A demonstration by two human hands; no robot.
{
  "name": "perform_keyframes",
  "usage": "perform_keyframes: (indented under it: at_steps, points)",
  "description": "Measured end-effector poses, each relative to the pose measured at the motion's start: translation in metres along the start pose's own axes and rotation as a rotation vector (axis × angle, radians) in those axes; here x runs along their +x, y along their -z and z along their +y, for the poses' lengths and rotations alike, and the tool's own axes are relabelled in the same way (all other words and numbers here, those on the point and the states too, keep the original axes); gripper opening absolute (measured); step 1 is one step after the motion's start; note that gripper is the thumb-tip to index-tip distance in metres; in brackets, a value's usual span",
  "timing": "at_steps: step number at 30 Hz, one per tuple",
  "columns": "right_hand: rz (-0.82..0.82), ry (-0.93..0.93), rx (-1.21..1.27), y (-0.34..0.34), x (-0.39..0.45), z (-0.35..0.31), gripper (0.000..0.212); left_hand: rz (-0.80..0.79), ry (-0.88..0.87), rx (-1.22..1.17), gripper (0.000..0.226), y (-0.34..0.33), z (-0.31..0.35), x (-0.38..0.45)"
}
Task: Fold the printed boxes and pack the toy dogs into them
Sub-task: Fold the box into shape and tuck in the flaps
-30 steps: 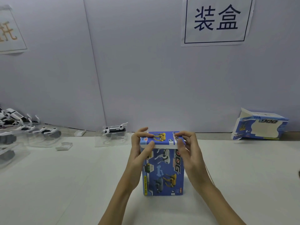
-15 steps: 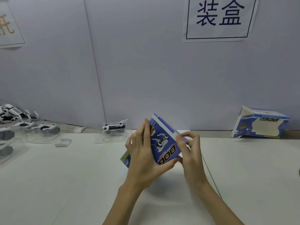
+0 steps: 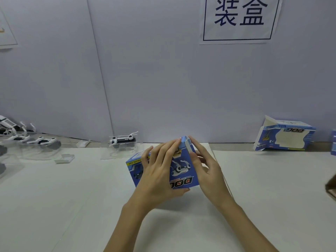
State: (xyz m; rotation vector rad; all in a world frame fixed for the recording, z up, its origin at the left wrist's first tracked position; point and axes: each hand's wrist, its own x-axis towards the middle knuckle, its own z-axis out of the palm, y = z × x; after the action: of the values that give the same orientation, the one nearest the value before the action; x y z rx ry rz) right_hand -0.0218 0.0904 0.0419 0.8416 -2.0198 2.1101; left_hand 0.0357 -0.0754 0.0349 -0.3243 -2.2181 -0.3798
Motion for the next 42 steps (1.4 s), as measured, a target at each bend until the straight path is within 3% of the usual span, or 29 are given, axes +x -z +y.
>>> perform_keyframes:
  at_steps: [17, 22, 25, 28, 32, 42]
  points:
    - [-0.084, 0.038, -0.028, 0.002, -0.001, 0.004, 0.046, 0.039, -0.035, 0.171, 0.118, -0.004, 0.007, -0.003]
    - [-0.187, 0.055, -0.027, 0.001, -0.003, 0.006, 0.048, 0.081, -0.081, 0.217, 0.101, -0.003, 0.007, -0.003]
    - [-0.206, 0.16, -0.129, 0.0, -0.004, 0.0, 0.054, 0.13, -0.104, 0.246, 0.09, -0.002, 0.008, -0.001]
    - [-0.117, 0.269, -0.128, 0.003, -0.003, -0.008, 0.06, 0.228, -0.021, 0.163, 0.089, -0.001, 0.009, 0.002]
    - [-0.092, 0.284, -0.057, 0.01, -0.001, -0.014, 0.049, 0.294, 0.184, -0.083, 0.1, 0.002, 0.015, 0.003]
    - [-0.047, 0.336, -0.089, 0.001, -0.007, -0.017, 0.037, 0.272, 0.204, -0.126, 0.101, 0.003, 0.013, 0.002]
